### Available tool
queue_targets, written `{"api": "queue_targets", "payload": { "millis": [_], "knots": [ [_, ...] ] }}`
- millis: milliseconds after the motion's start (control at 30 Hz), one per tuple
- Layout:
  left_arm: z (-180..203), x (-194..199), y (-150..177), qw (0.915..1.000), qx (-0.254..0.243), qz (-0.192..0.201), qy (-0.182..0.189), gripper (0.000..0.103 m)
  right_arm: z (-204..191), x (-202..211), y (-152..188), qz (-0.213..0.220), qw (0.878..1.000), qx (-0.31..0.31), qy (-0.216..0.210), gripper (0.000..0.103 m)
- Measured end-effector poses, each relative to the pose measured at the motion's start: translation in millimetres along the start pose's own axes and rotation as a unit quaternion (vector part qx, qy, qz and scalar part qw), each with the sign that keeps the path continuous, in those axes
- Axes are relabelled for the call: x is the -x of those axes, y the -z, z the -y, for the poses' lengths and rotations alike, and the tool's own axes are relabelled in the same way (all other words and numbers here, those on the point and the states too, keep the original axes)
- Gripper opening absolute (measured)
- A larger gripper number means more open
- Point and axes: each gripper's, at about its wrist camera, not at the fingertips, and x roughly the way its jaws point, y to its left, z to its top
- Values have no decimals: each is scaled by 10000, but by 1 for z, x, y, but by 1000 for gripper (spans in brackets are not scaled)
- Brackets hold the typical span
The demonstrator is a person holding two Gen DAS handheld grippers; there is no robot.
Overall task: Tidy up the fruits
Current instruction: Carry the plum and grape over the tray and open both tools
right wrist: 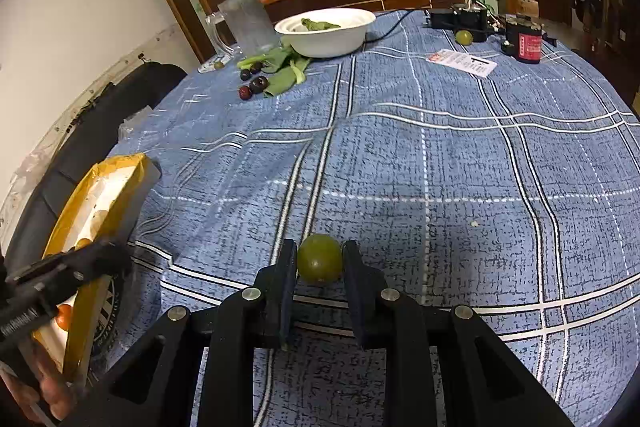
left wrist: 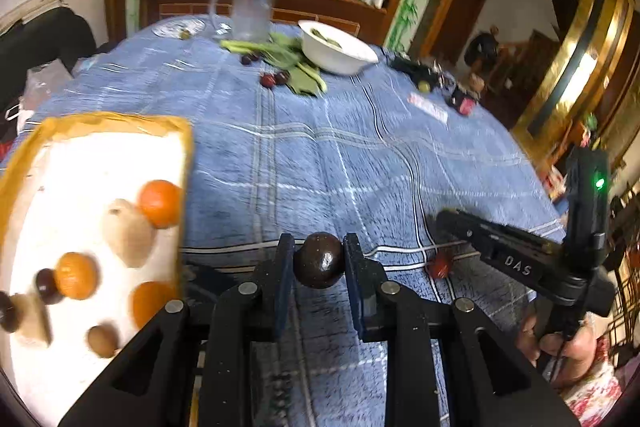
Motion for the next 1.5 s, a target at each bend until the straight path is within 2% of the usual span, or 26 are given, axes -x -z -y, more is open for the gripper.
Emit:
{"api": "queue_targets", "payload": {
  "millis": [133,333,467,667,867,1000,1300,1367,1433,1500],
  "knots": [
    [-14,29,4,9997,162,201,-5,24,-5,6,-1,63,9998,-60,-183,25],
    [-41,72,16,9976,204,583,-322,24,-40,32,-4,240,9979,57,-594,25],
    [-63,89,26,9948,320,721,-650,24,-74,35,-3,96,9946,157,-1024,25],
    [-101,101,42,9903,621,706,-1018,24,-129,22,9,-343,9818,144,-1861,26],
    [-134,108,57,9840,951,644,-1365,24,-167,5,22,-717,9697,134,-2334,26],
    [-146,105,64,9806,1073,532,-1555,24,-190,1,31,-812,9694,406,-2282,26],
    [-145,102,67,9797,992,519,-1665,25,-232,0,60,-766,9709,1416,-1775,26],
    [-146,103,68,9794,1030,519,-1656,30,-237,1,65,-727,9699,1590,-1693,26],
    [-147,104,68,9787,1100,545,-1644,48,-241,3,70,-693,9690,1713,-1638,26],
    [-147,108,68,9779,1165,612,-1622,55,-243,4,74,-689,9683,1780,-1610,26]
  ]
}}
